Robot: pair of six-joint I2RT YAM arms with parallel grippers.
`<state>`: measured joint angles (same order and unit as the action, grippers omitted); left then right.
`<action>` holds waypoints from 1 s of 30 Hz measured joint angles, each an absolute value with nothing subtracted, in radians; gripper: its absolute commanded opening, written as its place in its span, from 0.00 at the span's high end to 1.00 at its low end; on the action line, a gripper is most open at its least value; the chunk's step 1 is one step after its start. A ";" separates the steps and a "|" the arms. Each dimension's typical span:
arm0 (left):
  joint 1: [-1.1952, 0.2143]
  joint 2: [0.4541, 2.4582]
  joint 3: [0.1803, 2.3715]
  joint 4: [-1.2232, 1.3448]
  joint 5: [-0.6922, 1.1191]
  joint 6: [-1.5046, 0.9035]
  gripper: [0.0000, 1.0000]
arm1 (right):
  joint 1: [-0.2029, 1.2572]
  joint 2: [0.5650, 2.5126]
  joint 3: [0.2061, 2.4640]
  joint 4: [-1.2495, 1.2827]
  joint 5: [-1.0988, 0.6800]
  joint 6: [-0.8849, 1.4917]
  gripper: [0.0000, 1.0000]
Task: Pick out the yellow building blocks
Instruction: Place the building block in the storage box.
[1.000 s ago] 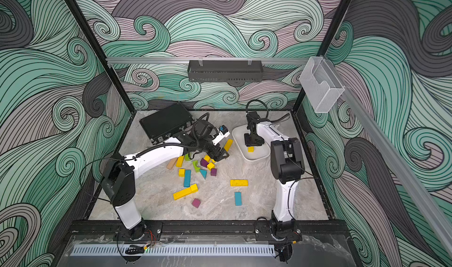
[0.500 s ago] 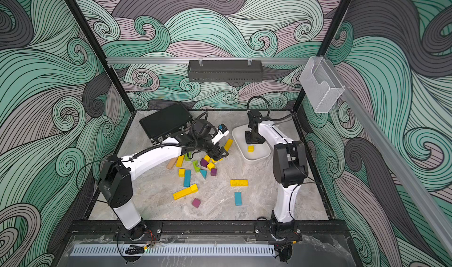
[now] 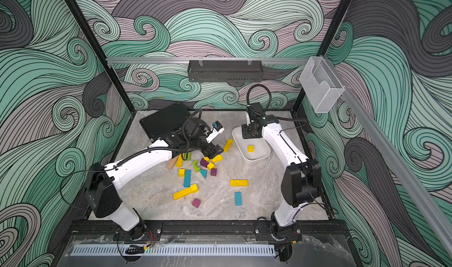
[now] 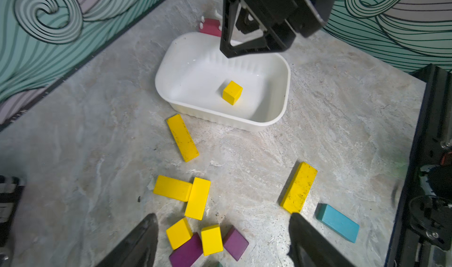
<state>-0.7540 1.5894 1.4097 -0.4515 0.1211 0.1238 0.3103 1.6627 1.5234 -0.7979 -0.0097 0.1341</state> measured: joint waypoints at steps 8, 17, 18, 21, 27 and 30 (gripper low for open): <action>-0.754 1.371 1.363 -0.502 -0.035 0.146 0.17 | 0.471 1.544 1.501 -0.809 -0.052 0.143 0.58; -0.754 1.078 1.078 -0.595 -0.123 0.081 0.17 | 0.666 1.491 1.398 -0.774 -0.073 0.217 0.56; -0.754 1.058 1.049 -0.606 -0.131 0.068 0.17 | 0.692 1.491 1.389 -0.767 -0.073 0.228 0.56; -0.754 1.015 0.984 -0.641 -0.150 0.028 0.17 | 0.763 1.501 1.379 -0.754 -0.072 0.257 0.56; -0.754 0.958 0.918 -0.675 -0.178 -0.039 0.16 | 0.882 1.576 1.379 -0.731 -0.071 0.302 0.55; -0.754 0.945 0.906 -0.681 -0.199 -0.062 0.16 | 0.926 1.616 1.379 -0.728 -0.070 0.319 0.55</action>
<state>-0.7540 0.9455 0.9062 -0.6811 -0.1993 -0.0616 0.9260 1.6157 1.3788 -0.7280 -0.0704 0.3195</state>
